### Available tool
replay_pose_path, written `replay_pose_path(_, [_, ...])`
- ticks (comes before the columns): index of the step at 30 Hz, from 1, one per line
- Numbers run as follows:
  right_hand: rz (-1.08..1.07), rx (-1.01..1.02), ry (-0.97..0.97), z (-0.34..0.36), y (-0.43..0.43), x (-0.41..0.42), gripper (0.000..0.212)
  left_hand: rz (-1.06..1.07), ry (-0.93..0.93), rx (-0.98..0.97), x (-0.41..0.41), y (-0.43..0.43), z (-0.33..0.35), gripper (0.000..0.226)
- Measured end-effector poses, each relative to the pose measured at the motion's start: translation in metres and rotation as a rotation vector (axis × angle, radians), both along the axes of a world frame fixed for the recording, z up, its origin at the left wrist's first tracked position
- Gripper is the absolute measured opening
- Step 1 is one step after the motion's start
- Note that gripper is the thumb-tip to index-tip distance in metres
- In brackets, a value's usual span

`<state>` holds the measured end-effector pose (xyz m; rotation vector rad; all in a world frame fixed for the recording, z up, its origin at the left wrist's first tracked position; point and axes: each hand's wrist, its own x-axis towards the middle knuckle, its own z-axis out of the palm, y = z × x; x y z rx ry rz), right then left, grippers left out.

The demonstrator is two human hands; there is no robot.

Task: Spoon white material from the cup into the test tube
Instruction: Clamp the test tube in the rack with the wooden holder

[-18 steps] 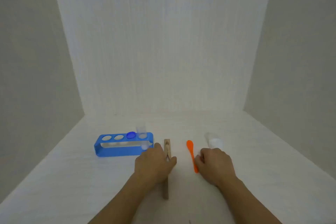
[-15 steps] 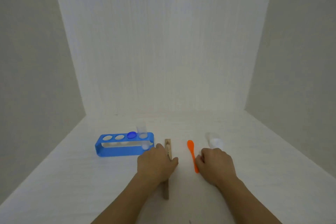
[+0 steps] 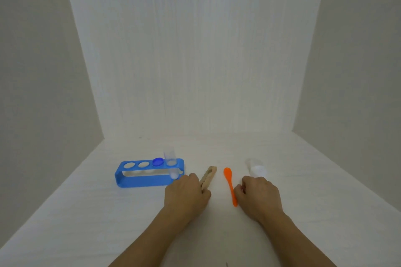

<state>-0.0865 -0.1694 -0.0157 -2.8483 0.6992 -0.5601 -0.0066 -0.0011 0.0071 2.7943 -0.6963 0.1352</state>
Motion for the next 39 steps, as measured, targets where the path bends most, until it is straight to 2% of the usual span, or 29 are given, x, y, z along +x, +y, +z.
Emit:
replay_pose_path(11, [-0.037, 0.002, -0.019, 0.0, 0.001, 0.001, 0.032, -0.083, -0.177, -0.43, 0.02, 0.075, 0.053, 0.017])
replay_pose_path(15, [-0.041, 0.012, -0.017, 0.001, 0.001, 0.0, 0.032, -0.037, -0.243, -0.501, 0.044, 0.104, 0.056, 0.011])
replay_pose_path(23, [-0.039, 0.012, -0.013, 0.002, 0.002, -0.001, 0.033, 0.016, -0.274, -0.542, 0.067, 0.122, 0.051, 0.015])
replay_pose_path(39, [-0.042, 0.017, -0.015, 0.001, 0.002, -0.001, 0.034, 0.067, -0.255, -0.499, 0.071, 0.12, 0.038, 0.017])
